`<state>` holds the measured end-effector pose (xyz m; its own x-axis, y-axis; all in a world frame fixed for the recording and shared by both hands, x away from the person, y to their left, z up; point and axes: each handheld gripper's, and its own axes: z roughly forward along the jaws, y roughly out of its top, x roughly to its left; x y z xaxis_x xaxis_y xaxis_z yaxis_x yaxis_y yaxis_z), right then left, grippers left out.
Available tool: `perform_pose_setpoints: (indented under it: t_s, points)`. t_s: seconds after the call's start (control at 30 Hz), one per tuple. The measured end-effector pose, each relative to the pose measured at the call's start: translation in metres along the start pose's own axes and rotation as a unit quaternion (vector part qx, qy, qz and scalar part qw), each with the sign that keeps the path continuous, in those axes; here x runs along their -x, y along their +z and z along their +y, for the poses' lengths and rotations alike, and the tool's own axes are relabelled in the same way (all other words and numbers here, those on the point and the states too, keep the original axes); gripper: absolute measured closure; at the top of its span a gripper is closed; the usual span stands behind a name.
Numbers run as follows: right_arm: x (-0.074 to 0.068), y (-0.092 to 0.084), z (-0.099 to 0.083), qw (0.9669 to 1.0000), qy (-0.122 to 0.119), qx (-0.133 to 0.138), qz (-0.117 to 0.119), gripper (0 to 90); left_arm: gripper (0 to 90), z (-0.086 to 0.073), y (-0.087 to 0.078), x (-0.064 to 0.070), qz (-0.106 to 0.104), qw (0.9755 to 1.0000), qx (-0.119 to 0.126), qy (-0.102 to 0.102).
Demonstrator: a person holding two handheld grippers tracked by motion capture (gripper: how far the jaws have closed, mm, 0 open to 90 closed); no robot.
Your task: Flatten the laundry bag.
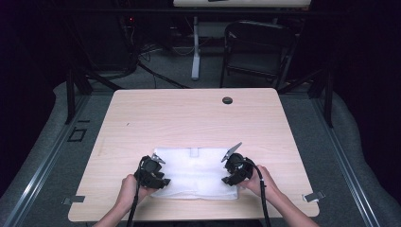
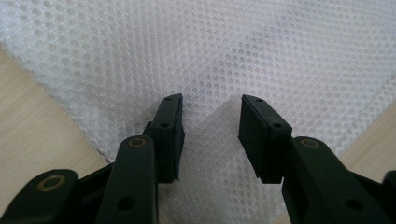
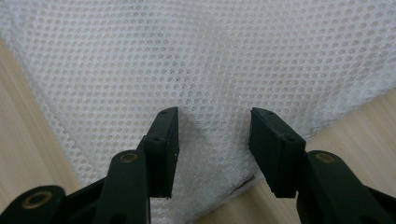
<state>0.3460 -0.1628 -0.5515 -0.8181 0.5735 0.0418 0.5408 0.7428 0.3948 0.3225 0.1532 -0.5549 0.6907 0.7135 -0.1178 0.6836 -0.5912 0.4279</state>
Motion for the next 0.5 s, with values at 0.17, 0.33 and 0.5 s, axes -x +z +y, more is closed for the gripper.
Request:
perform_pose_setpoints:
  t_s: [0.17, 0.33, 0.5]
  points:
    - [-0.006, -0.008, -0.001, 0.9999, -0.016, 0.003, -0.005, 26.4, 35.7, 0.003, 0.000, 0.012, -0.015, 0.9996, 0.000, 0.025]
    - [-0.024, -0.017, -0.001, 0.9990, -0.038, 0.021, 0.008, 25.4, 15.6, 0.005, -0.006, 0.011, -0.017, 0.9994, 0.016, 0.025]
    - [-0.046, -0.009, 0.001, 0.9965, -0.080, 0.015, 0.019, 45.4, 15.5, 0.004, -0.014, 0.007, -0.019, 0.9992, 0.026, 0.022]
